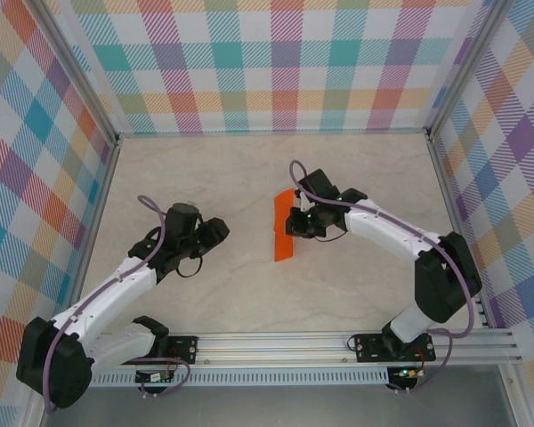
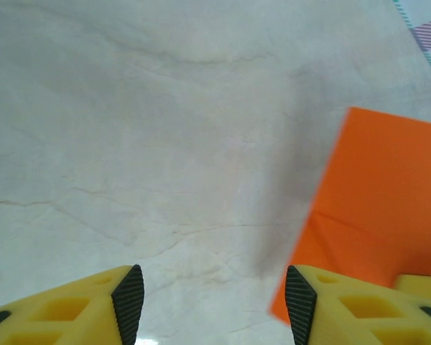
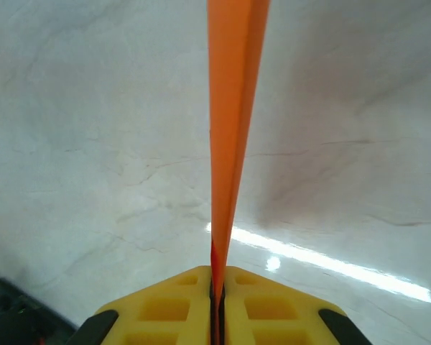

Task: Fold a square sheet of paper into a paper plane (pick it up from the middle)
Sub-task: Turn over the paper at the center of the table.

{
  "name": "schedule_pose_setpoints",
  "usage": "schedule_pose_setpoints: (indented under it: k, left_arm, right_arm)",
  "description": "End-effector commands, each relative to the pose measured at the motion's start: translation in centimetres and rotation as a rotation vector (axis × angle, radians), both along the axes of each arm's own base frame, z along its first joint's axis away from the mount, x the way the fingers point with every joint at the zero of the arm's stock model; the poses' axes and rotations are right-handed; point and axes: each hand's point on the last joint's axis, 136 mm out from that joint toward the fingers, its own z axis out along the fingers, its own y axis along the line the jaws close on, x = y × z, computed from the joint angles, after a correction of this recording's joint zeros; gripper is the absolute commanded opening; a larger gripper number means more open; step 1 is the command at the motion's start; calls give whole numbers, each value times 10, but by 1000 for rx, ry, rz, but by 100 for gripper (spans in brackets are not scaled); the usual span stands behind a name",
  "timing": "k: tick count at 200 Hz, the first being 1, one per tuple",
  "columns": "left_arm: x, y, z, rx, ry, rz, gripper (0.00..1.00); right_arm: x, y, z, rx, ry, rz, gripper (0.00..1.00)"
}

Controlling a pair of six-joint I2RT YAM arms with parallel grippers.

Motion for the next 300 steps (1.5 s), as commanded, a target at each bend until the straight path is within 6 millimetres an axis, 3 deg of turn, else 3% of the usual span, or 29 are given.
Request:
schedule_pose_setpoints:
  k: [1,28,43,78,104,122,154,174,185,210,227,254,273,300]
  left_arm:
    - [-15,17,-14,42,62,27,61]
    - [-27,26,-16,58,86,38,66]
    - [-33,32,-13,62,72,54,70]
    - [-45,49,-12,79,51,104,75]
    - [-53,59,-16,102,52,129,76]
    - [-57,64,-15,117,43,136,76]
    - [-60,67,-11,114,19,138,77]
    - [-58,62,-12,95,18,115,78]
    - [-57,57,-13,88,23,92,78]
    - [-54,47,-14,83,44,33,79]
    - [-50,35,-16,65,61,-32,80]
    - [-45,14,-21,20,123,-123,79]
    - [-39,2,-24,-12,141,-164,79]
    - [-25,-12,-31,-33,170,-210,76]
  right_arm:
    - [-14,-57,14,-311,-30,26,12]
    - [-9,-88,43,-543,-94,11,12]
    - [-7,-99,49,-652,-93,-6,12]
    - [-4,-77,28,-746,-53,16,12]
    - [-3,-53,-3,-803,19,16,12]
    - [-8,-26,-25,-816,66,38,12]
    - [-21,49,-62,-642,170,116,18]
    - [-29,93,-63,-429,219,150,31]
    - [-30,103,-53,-347,205,143,39]
    - [-31,93,-27,-208,141,82,46]
    - [-30,82,-21,-69,127,24,45]
    - [-26,54,-40,69,168,-89,34]
    - [-27,55,-52,150,208,-91,28]
    - [-27,59,-75,132,256,-98,24]
